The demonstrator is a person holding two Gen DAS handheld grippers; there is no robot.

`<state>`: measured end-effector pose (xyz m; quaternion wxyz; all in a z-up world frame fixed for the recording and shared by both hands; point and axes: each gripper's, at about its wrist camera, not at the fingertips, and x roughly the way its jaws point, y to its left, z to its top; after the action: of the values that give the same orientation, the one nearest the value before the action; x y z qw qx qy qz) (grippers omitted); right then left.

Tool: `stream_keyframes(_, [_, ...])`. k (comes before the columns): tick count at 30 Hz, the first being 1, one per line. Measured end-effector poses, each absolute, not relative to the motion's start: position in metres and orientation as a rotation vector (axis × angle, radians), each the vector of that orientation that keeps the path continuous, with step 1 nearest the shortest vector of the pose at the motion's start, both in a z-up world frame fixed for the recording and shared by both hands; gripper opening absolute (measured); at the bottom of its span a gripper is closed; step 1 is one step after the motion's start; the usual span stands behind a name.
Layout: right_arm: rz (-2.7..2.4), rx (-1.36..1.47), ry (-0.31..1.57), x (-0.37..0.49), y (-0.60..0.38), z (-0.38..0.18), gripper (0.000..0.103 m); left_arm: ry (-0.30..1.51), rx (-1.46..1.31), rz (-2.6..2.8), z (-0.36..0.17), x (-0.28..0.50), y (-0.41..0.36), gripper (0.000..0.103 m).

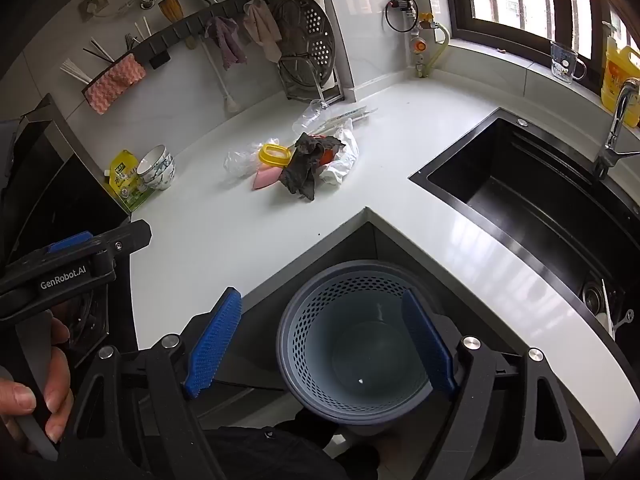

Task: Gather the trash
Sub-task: 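Move both grippers from above the grey basket toward the trash pile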

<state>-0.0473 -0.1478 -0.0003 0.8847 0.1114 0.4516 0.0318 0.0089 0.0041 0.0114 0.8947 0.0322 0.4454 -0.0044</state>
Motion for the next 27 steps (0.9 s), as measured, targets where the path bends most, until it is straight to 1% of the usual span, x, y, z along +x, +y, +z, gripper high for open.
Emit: stream_keyframes(27, [0.064, 0.232, 0.944, -0.0435, -0.1458, 0.0005, 0.079, 0.924, 0.067, -0.01, 0.0081, 0.005, 0.0029, 0.097])
